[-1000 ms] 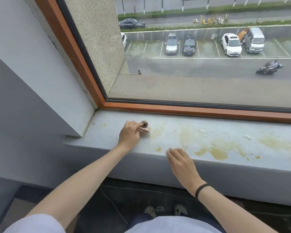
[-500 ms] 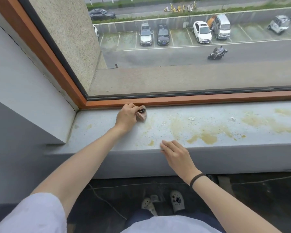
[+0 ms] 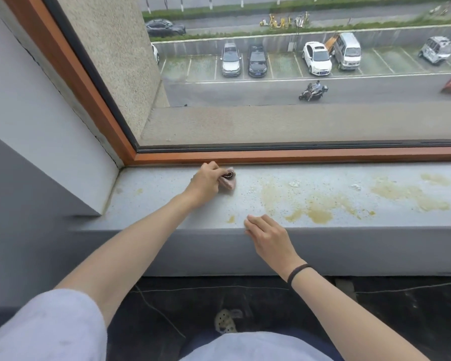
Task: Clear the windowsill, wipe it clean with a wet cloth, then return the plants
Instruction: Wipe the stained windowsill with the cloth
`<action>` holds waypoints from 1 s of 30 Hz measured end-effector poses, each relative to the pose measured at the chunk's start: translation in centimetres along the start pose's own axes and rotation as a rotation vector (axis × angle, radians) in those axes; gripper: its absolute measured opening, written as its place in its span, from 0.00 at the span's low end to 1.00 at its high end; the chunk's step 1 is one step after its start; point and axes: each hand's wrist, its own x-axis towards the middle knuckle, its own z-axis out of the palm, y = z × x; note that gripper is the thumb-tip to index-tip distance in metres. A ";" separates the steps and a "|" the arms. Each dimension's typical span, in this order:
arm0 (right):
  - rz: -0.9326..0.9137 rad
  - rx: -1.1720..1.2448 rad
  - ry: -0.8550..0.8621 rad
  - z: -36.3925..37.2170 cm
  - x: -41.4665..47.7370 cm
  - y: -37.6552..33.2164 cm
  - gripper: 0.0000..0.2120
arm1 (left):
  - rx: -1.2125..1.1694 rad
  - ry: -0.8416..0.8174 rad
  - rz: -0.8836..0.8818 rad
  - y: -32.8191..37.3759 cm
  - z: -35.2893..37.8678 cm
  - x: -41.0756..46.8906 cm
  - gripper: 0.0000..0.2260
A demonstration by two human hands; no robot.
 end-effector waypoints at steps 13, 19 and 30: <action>-0.061 0.062 -0.111 -1.7 0.9 0.3 0.17 | 0.012 0.136 -0.244 -0.5 -1.5 -6.0 0.19; -0.049 -0.006 -0.106 -3.6 -1.0 1.0 0.17 | -0.076 -0.017 0.136 5.7 0.1 -10.4 0.17; -0.063 -0.092 -0.204 -6.2 -5.2 3.3 0.29 | 0.034 -0.055 0.279 7.7 1.0 -10.6 0.23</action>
